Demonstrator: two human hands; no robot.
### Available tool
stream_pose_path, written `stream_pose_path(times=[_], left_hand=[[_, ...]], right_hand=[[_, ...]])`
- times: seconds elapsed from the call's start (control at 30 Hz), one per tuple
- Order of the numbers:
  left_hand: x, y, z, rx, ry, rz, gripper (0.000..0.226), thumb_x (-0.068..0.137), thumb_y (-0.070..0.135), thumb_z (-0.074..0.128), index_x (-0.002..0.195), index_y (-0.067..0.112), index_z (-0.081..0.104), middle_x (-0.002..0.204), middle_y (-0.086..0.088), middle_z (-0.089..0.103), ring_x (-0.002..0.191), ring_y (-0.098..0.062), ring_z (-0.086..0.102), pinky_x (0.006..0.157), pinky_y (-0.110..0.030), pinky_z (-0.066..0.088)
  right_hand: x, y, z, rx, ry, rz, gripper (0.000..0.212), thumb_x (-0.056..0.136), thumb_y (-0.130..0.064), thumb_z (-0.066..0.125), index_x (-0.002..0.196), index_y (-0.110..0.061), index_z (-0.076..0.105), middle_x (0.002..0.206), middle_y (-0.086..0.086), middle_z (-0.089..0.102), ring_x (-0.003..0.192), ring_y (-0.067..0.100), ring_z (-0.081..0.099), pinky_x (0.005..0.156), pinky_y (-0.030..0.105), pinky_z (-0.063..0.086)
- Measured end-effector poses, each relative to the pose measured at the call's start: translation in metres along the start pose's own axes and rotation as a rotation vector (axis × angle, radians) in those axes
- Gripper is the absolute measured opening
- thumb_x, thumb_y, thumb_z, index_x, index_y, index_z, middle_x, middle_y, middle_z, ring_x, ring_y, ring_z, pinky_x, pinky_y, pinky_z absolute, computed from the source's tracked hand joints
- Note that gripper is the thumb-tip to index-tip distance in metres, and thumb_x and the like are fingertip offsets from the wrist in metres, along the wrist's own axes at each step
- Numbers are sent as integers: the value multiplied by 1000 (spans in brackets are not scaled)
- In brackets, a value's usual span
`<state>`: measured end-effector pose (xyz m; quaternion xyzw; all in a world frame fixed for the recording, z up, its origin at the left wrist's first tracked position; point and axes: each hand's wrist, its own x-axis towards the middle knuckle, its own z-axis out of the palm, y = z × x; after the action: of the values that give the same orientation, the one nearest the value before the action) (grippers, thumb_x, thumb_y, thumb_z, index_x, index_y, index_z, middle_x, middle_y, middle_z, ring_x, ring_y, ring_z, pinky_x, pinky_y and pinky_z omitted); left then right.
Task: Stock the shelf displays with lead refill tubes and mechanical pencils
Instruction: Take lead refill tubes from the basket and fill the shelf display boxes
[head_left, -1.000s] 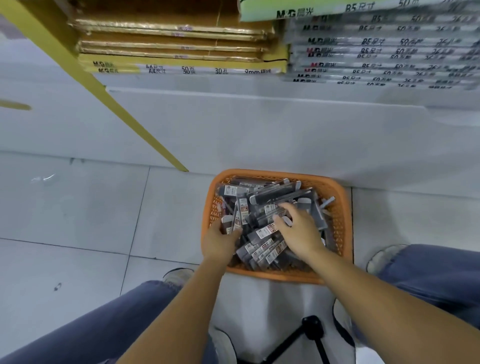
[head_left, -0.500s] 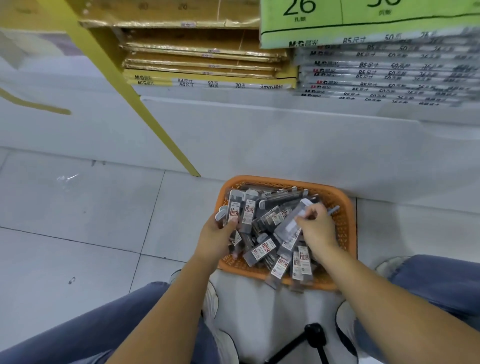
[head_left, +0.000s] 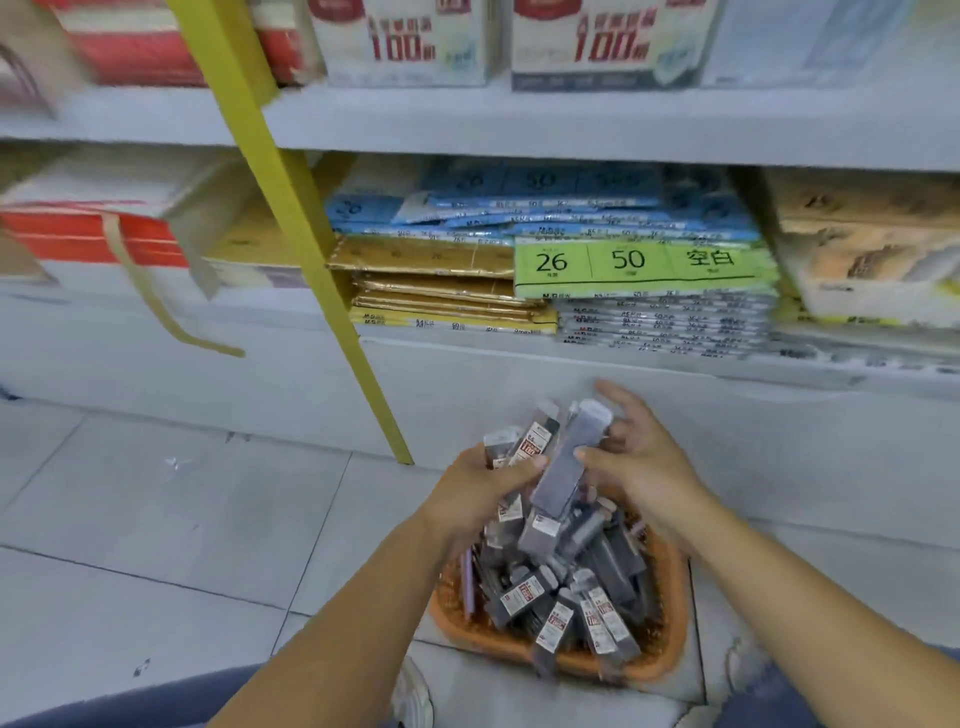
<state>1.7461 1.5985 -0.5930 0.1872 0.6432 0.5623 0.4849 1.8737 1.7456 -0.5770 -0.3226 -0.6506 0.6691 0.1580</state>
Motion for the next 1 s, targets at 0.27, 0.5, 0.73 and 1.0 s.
stream_pose_path(times=[0.27,0.5,0.73,1.0], left_hand=[[-43,114,10,-91,-158,120,50,84,47,65,121,14,67,118,-16,72,112,-32,68,92,-43,55],[-59,182,3,-76,-173,292,40,81,39,77,118,27,66,110,-9,74,99,-22,72,90,-44,56],[-49,181,-1,-214,-147,346,33,71,42,86,100,31,76,102,-6,74,90,-18,70,81,-39,58],[-46,175,-11,-177,-121,335,37,78,29,81,114,26,71,108,-6,74,97,-18,71,82,-36,57]], right_hand=[[-15,-133,3,29,-115,-277,52,84,14,61,116,-26,54,102,3,73,91,13,70,70,28,57],[-10,-210,1,-179,-154,-496,52,80,-7,75,112,-42,56,106,-14,72,97,4,67,83,28,53],[0,-209,7,-96,-166,-485,53,82,-6,74,107,-50,58,111,-13,69,60,23,68,47,25,48],[4,-213,14,-81,-212,-436,50,83,3,69,112,-36,55,95,6,74,66,29,70,47,28,49]])
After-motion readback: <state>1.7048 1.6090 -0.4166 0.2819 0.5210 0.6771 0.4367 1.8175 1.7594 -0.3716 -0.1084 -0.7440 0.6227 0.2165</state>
